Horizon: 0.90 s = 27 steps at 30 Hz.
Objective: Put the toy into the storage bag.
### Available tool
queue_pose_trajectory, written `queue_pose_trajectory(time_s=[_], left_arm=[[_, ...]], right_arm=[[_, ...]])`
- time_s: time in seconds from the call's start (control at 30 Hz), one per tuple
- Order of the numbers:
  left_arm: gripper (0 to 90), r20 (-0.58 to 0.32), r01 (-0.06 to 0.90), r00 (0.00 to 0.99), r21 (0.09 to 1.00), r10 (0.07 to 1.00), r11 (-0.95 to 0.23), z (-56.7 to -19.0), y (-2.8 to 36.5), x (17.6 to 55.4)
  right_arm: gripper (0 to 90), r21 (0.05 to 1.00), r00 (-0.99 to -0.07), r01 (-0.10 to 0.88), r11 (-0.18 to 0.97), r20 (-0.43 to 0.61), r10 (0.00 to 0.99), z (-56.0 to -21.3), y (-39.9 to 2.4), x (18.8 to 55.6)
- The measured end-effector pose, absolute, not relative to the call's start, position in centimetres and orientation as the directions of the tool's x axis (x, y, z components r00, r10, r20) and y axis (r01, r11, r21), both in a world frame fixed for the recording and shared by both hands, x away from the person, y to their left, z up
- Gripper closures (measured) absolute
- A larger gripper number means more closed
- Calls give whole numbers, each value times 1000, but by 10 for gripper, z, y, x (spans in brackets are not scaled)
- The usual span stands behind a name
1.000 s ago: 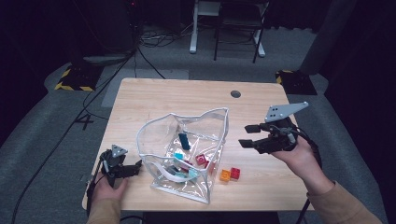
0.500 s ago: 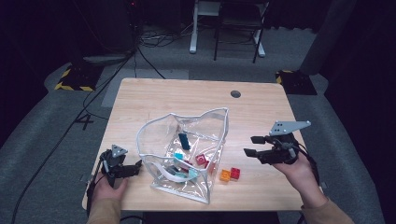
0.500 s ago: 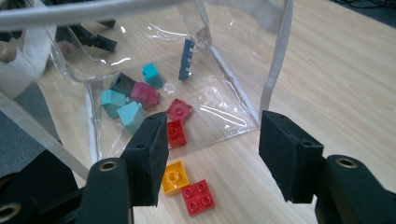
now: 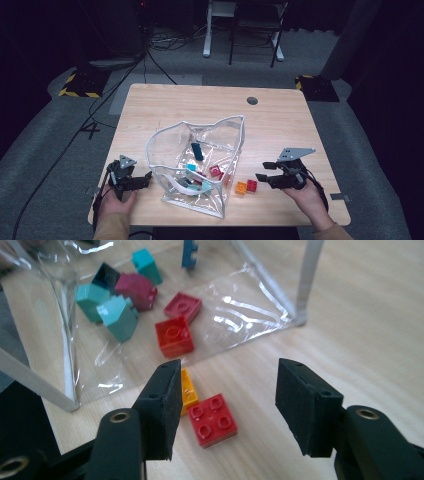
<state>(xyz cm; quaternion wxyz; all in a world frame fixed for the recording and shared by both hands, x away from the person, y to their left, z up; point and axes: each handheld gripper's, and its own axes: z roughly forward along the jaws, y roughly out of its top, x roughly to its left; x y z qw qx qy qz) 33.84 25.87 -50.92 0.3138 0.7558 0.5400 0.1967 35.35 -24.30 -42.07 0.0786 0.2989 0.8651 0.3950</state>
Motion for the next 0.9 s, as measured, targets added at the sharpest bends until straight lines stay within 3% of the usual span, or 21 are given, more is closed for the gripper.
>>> queue_pose_trajectory(time_s=[0.57, 0.73, 0.9], left_arm=[[119, -42, 693, 340, 686, 940, -220, -509, 259, 338], [119, -42, 694, 340, 686, 940, -220, -509, 259, 338], [119, -42, 693, 340, 686, 940, -220, -509, 259, 338]], right_arm=[[463, 624, -831, 475, 621, 87, 549, -476, -227, 352], [492, 602, -835, 480, 638, 91, 543, -485, -224, 354], [577, 600, -835, 472, 646, 68, 547, -484, -224, 353]])
